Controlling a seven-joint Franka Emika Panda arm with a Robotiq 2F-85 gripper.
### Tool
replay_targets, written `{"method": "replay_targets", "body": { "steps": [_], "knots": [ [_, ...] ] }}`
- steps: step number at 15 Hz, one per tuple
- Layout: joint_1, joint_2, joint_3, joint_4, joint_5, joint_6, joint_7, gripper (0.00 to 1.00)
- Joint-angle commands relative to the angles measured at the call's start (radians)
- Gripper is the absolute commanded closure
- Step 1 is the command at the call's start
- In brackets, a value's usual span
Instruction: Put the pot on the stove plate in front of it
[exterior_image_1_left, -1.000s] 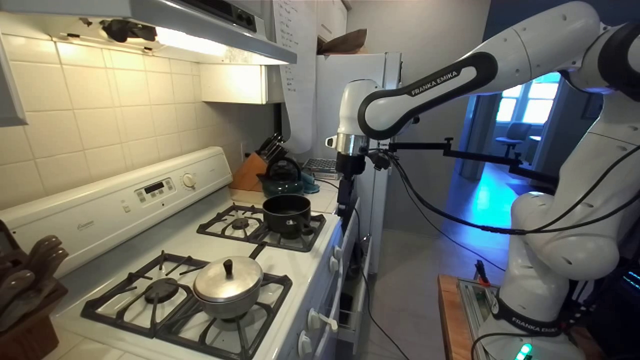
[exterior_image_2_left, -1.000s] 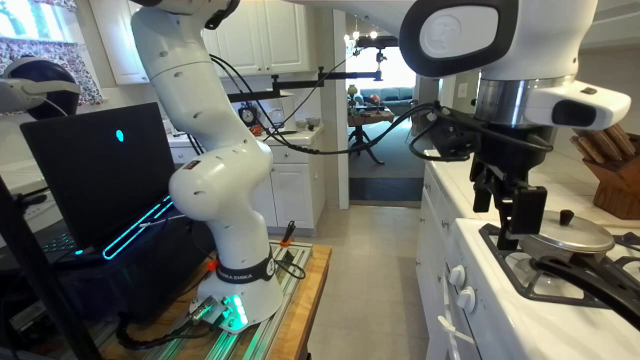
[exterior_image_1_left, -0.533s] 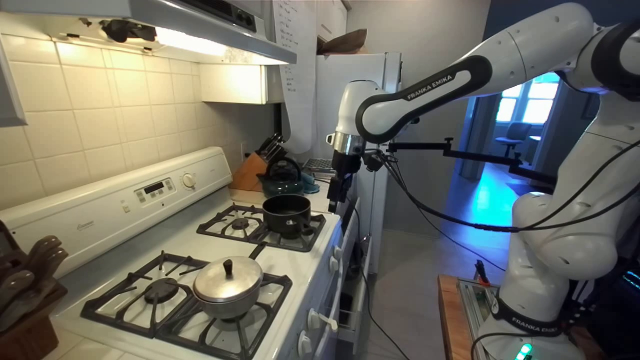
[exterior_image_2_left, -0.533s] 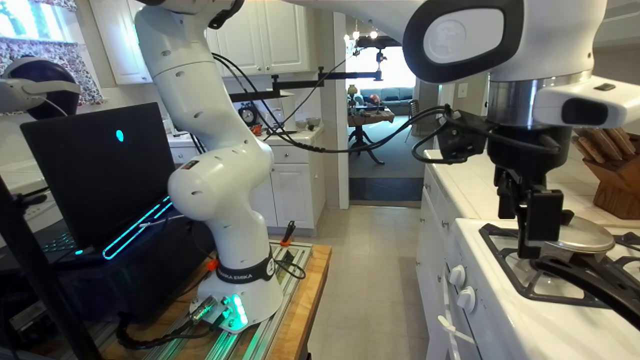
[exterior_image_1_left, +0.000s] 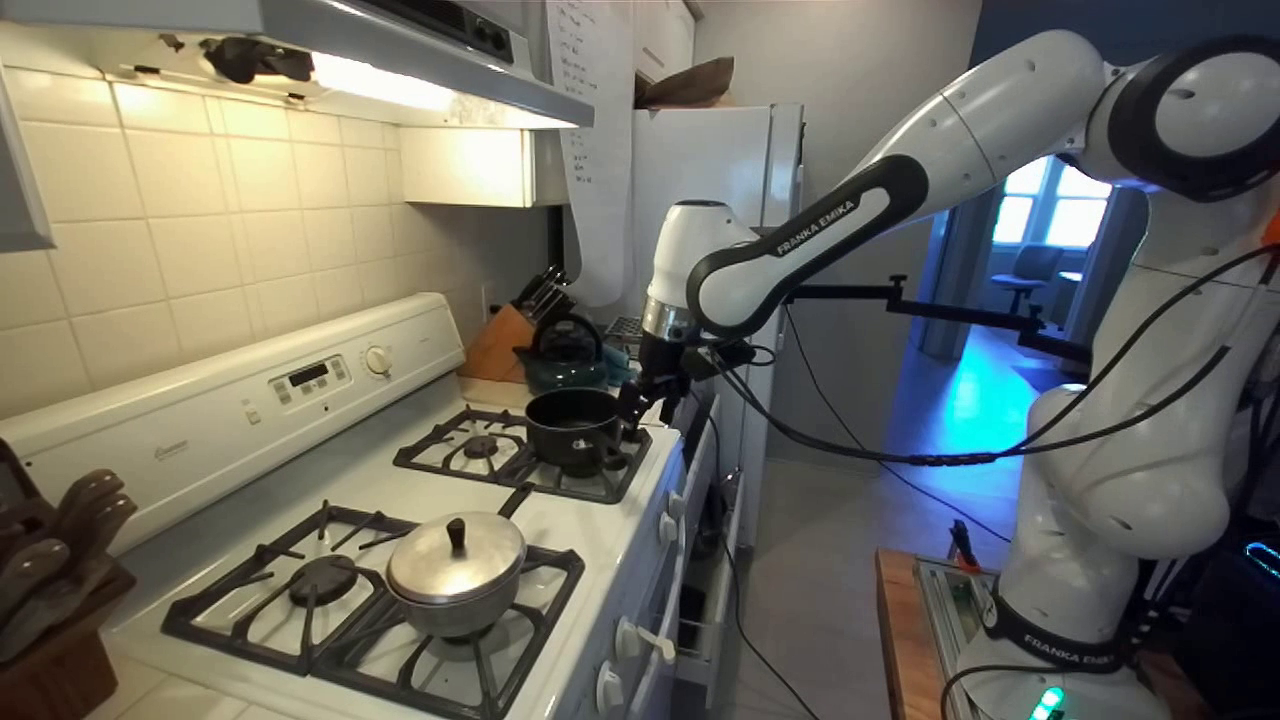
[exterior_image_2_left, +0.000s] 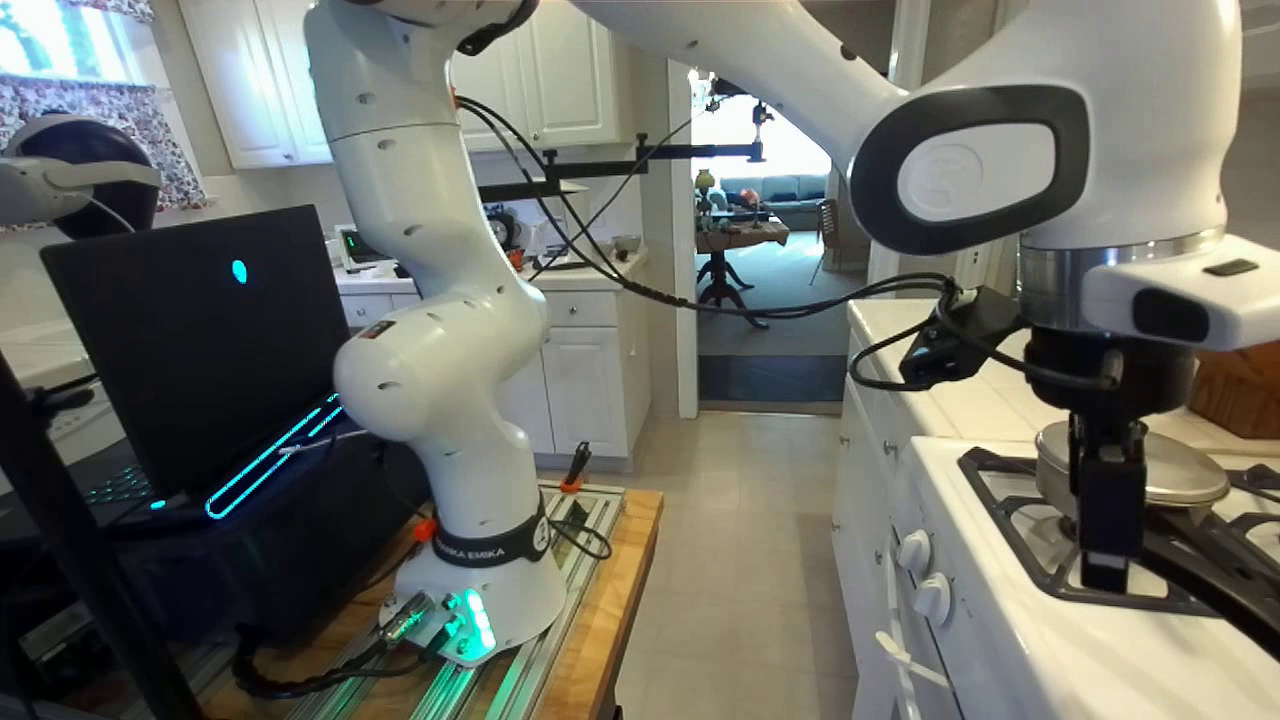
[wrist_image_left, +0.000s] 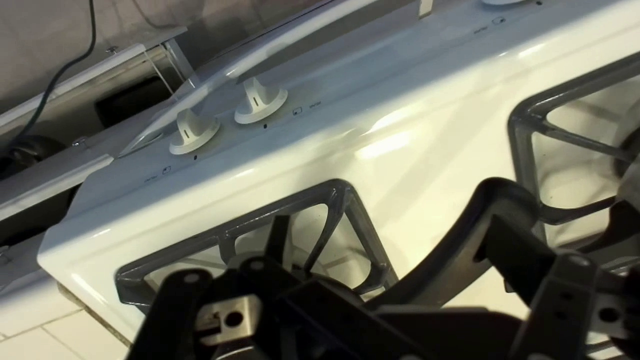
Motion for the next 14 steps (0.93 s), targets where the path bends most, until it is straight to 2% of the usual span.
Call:
{"method": "replay_targets", "body": {
  "steps": [1,11,14],
  "knots": [
    [0.000,0.046,0.016,0.030,0.010,0.046,0.071,0.00],
    [0.022,0.101,0.017,0.036,0.130,0.144,0.035,0.00],
    [0.026,0.118,0.020,0.038,0.126,0.153,0.049,0.00]
  ]
}}
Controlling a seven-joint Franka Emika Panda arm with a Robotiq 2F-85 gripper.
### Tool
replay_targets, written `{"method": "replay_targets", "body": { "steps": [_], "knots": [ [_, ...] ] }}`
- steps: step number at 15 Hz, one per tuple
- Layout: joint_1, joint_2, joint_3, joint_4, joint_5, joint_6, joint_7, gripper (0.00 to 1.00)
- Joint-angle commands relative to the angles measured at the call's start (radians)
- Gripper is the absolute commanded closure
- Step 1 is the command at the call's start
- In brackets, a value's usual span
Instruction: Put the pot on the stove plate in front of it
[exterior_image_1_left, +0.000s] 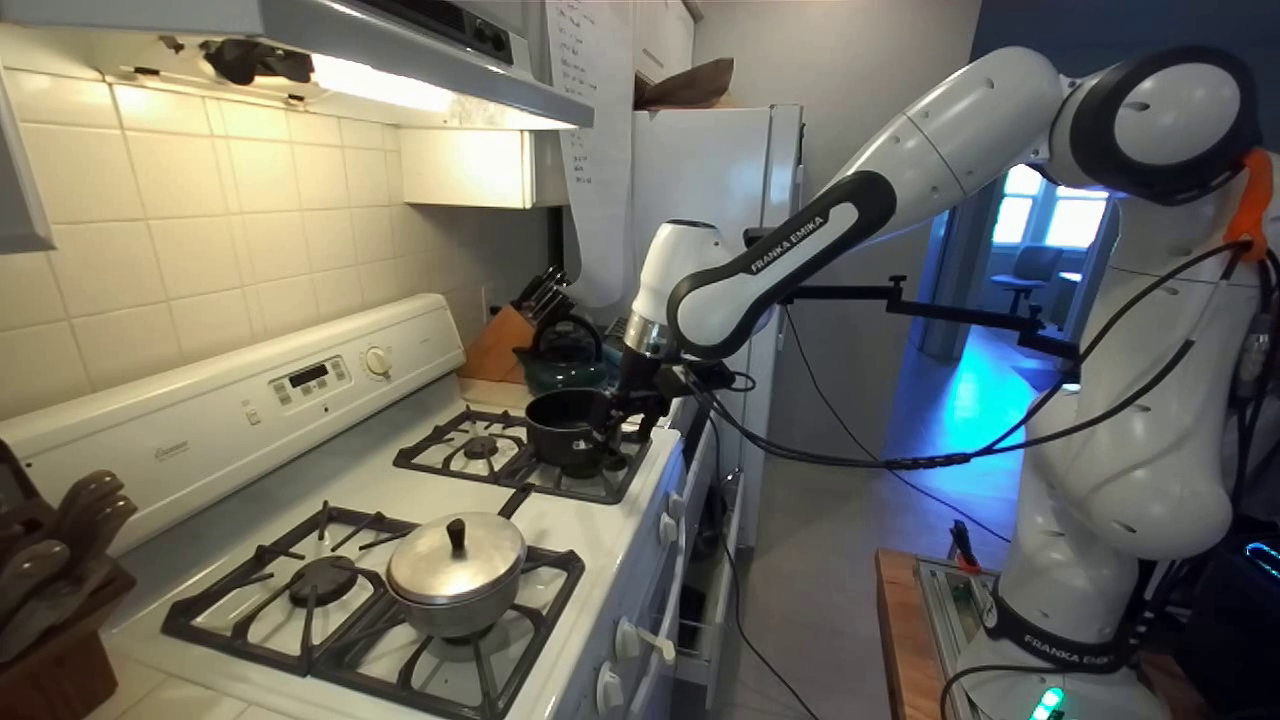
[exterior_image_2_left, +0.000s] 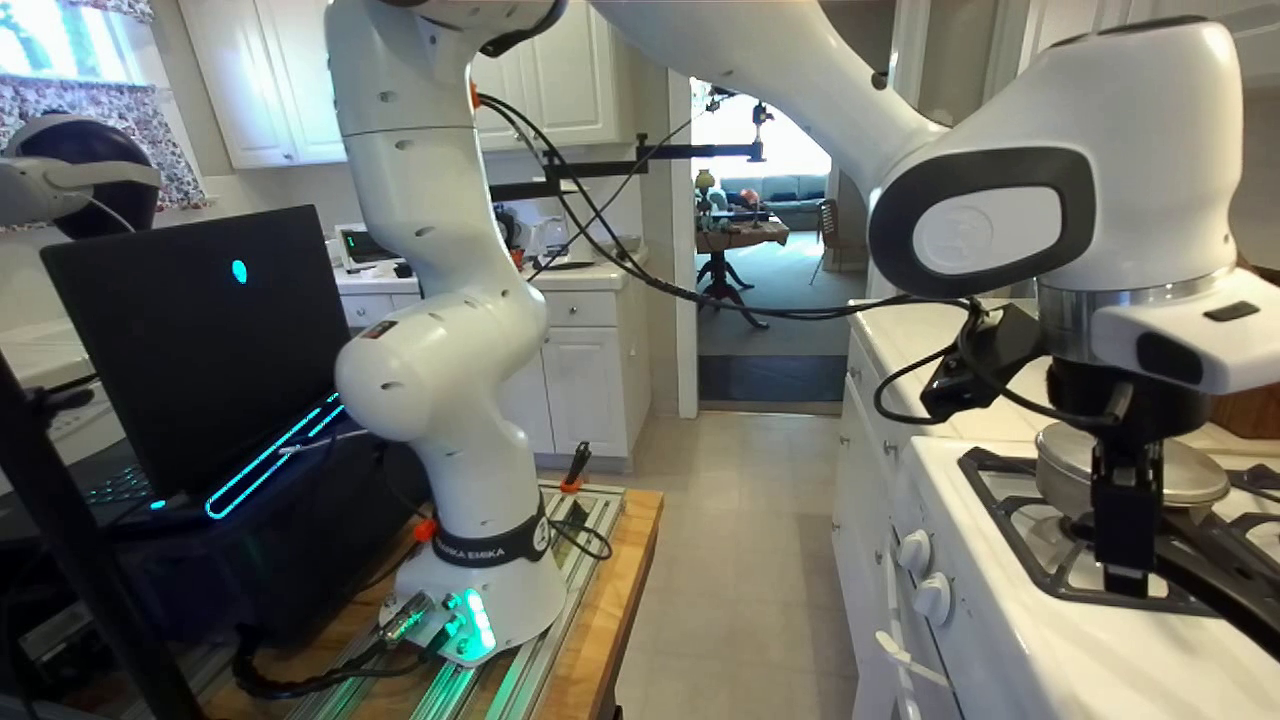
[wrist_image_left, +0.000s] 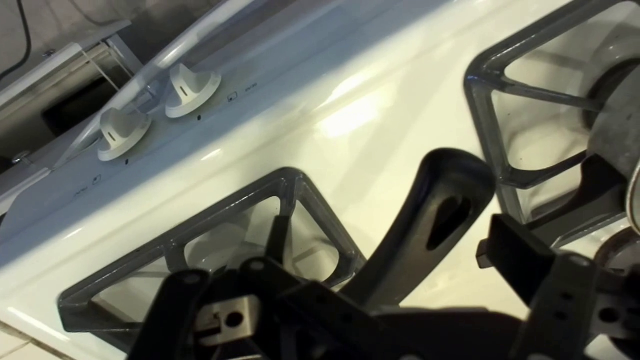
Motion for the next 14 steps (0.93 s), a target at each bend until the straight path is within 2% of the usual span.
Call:
{"method": "replay_targets", "body": {
  "steps": [1,8,14],
  "knots": [
    [0.005,0.039,0.005,0.023,0.022,0.022,0.004,0.00],
    [-0.001,0.054,-0.003,0.041,-0.042,0.012,0.069,0.00],
    [-0.008,0.052,-0.015,0.047,-0.162,-0.021,0.154,0.00]
  ]
}}
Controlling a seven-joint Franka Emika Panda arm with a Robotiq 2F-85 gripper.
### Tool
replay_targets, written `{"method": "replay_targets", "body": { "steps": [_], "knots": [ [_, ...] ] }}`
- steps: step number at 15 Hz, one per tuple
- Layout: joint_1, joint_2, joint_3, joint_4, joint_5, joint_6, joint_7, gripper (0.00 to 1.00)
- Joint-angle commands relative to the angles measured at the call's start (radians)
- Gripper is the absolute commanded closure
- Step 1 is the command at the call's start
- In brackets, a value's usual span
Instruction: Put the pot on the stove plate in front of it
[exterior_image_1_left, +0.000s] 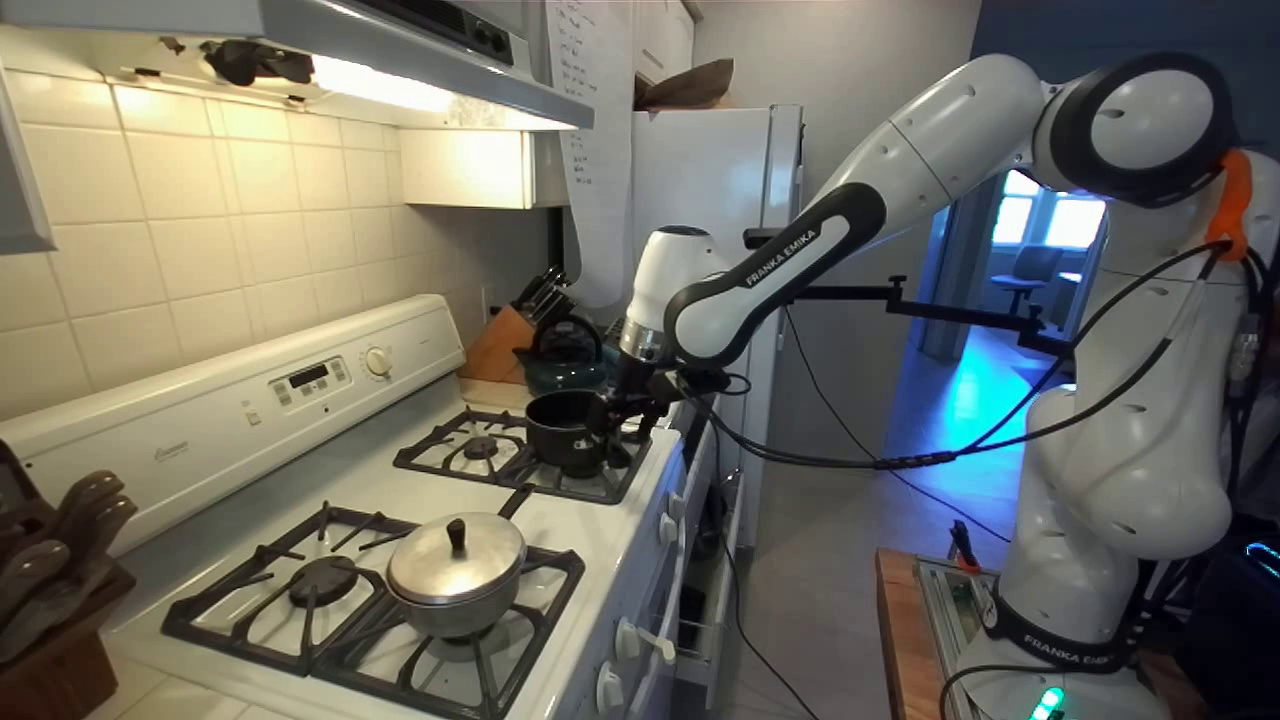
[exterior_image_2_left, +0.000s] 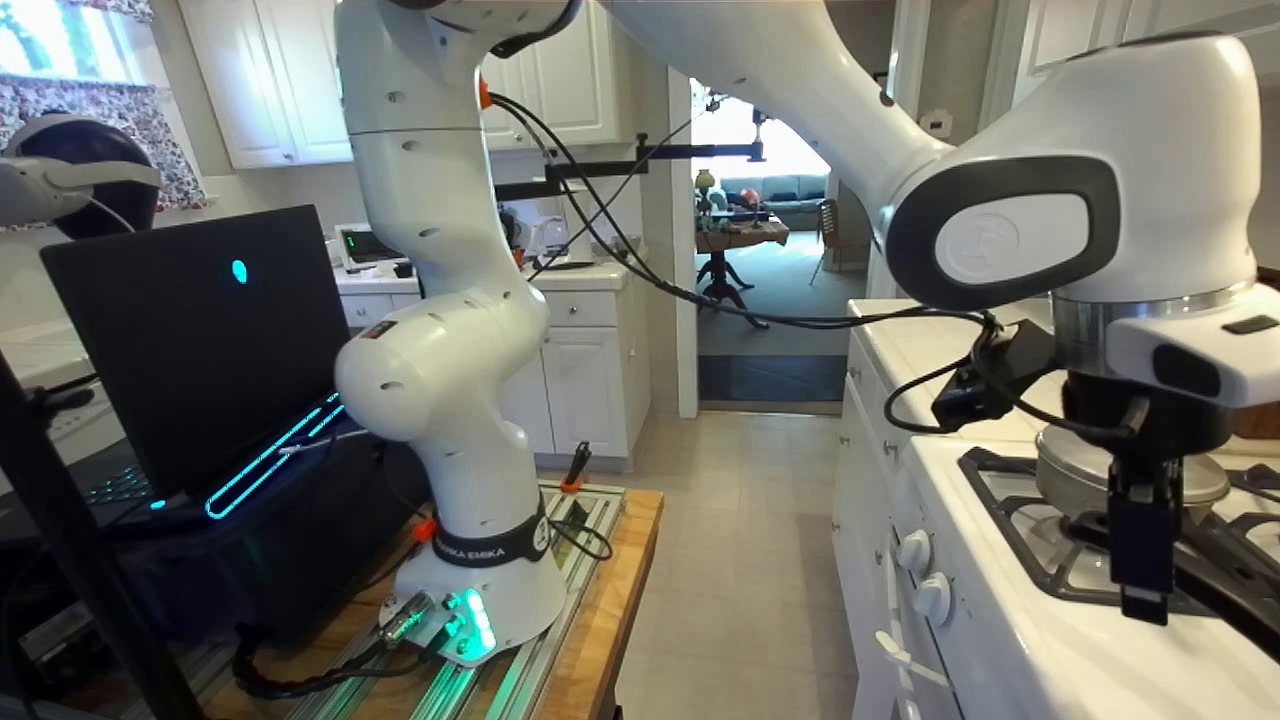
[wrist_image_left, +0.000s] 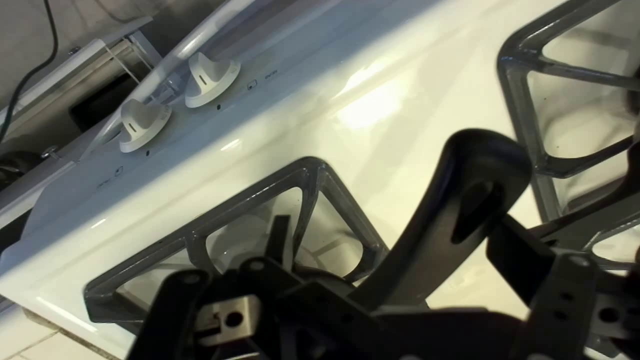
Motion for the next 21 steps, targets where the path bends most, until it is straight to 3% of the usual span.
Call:
{"method": "replay_targets", "body": {
  "steps": [1,13,21],
  "knots": [
    [-0.003,0.017,-0.007,0.025,-0.087,-0.036,0.081,0.00],
    [-0.018,0.007,-0.029,0.047,-0.225,-0.125,0.174,0.00],
    [-0.024,0.022,-0.038,0.077,-0.207,-0.159,0.169,0.00]
  ]
}}
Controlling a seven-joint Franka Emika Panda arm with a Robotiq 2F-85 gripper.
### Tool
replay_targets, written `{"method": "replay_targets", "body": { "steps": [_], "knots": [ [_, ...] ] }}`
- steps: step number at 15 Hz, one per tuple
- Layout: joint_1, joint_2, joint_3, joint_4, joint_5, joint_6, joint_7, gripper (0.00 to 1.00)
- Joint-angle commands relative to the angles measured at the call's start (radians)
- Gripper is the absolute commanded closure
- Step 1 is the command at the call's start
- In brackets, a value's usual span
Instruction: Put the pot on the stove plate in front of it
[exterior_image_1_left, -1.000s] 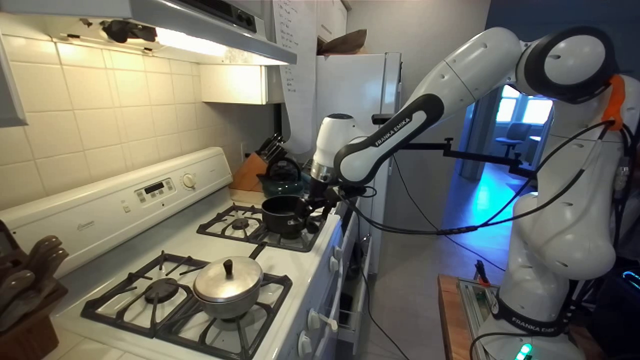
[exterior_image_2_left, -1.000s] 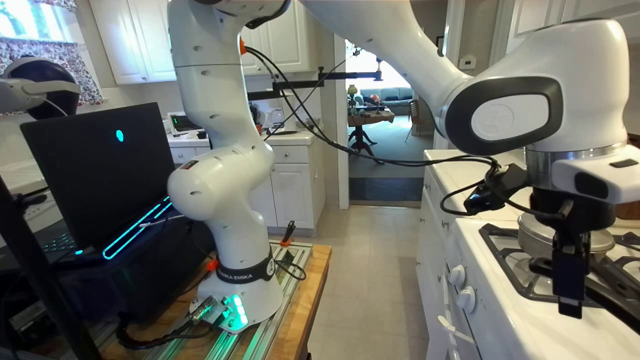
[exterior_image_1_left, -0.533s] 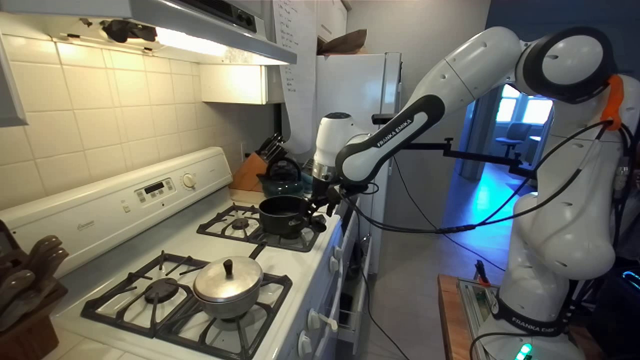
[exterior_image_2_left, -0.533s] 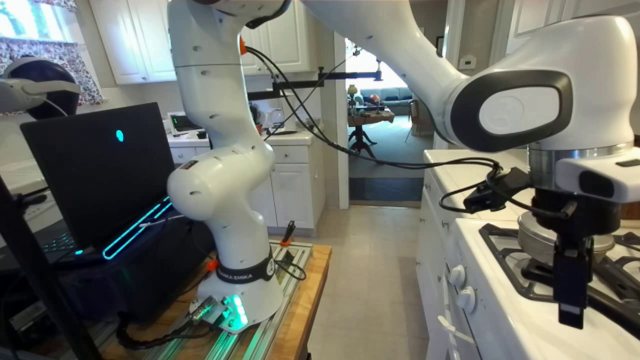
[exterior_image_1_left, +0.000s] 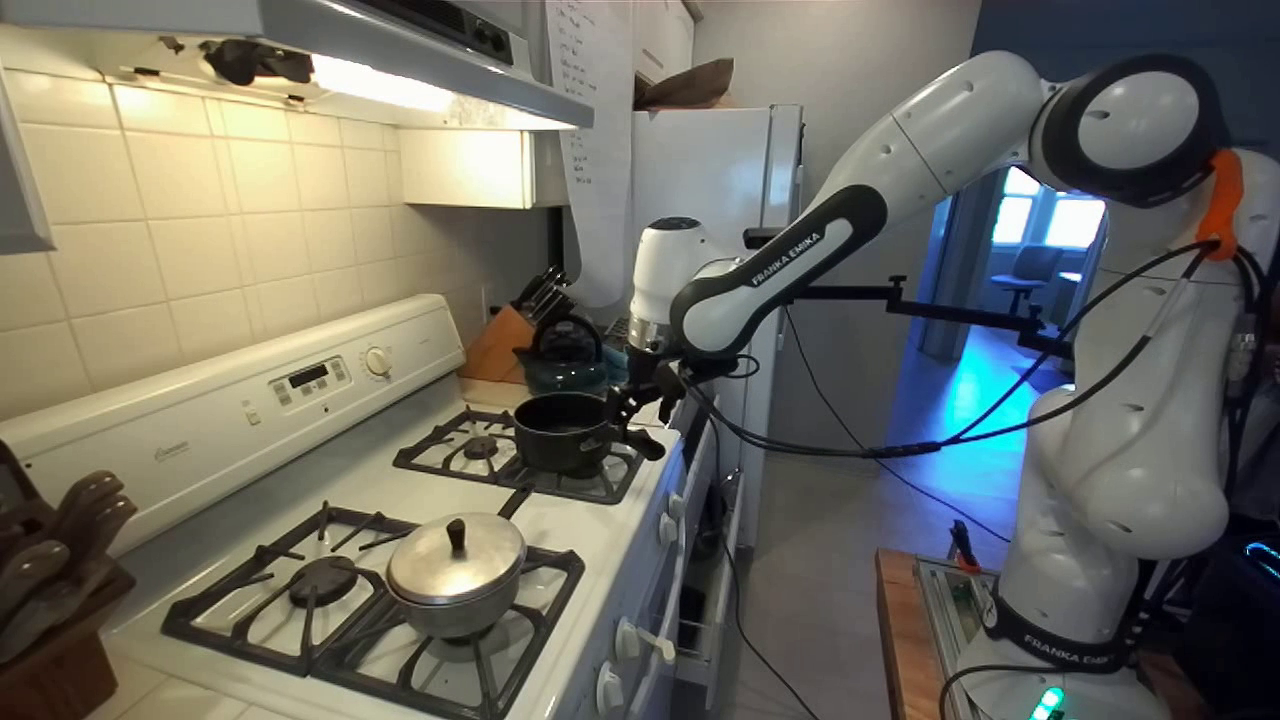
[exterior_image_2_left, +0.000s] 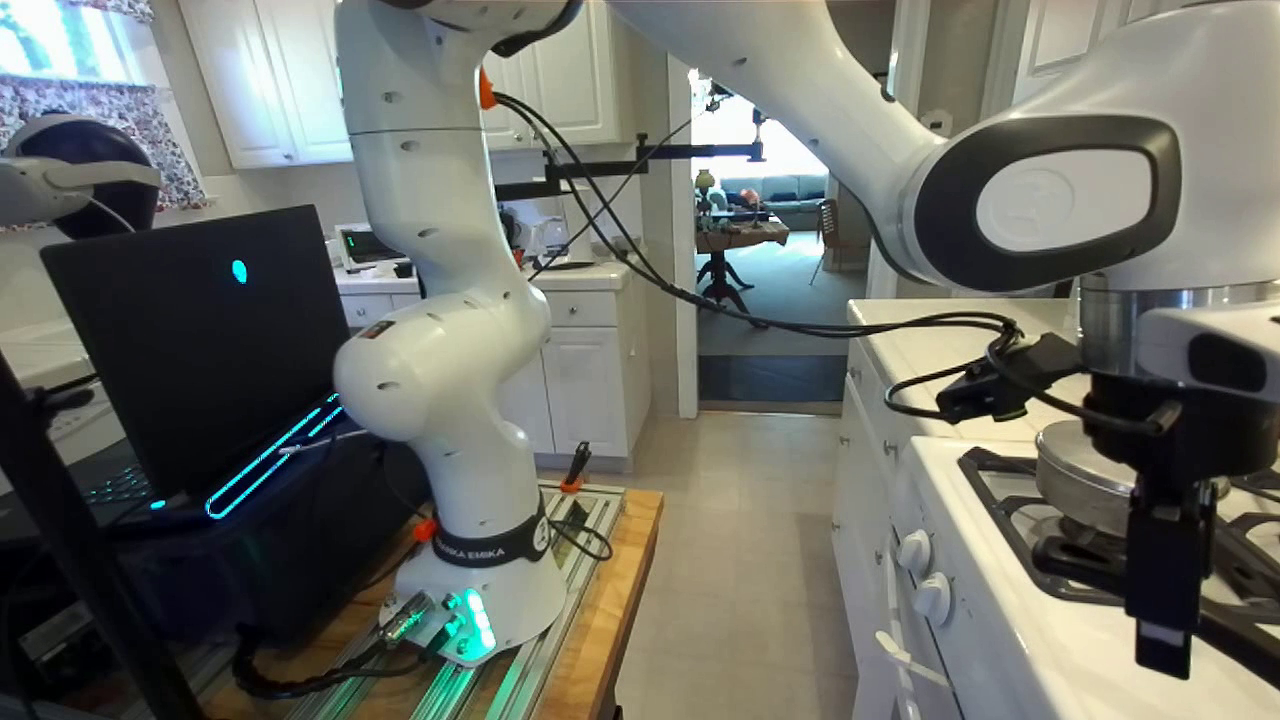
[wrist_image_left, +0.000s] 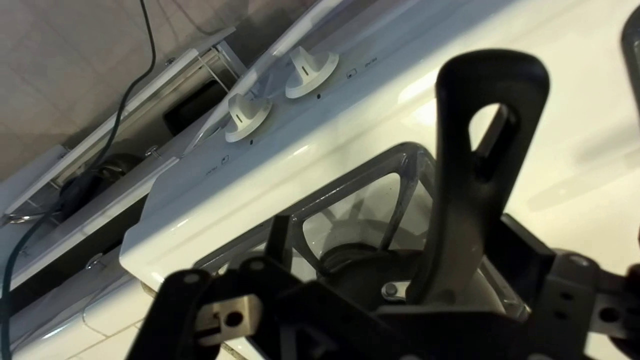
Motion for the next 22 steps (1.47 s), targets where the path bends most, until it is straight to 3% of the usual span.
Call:
{"method": "replay_targets", "body": {
  "steps": [1,6,7,17,18,22],
  "knots": [
    [-0.001,0.024,0.003,0.029,-0.009,-0.028,0.028,0.00],
    [0.006,0.049,0.008,0.034,0.044,-0.006,0.011,0.00],
    [0.008,0.055,0.009,0.037,0.052,-0.004,0.012,0.21],
    [0.015,0.083,0.001,0.067,0.058,0.010,0.027,0.92],
    [0.016,0.085,0.001,0.068,0.057,0.015,0.028,0.95],
    [0.016,0.092,-0.002,0.076,0.057,0.014,0.032,0.93]
  ]
}}
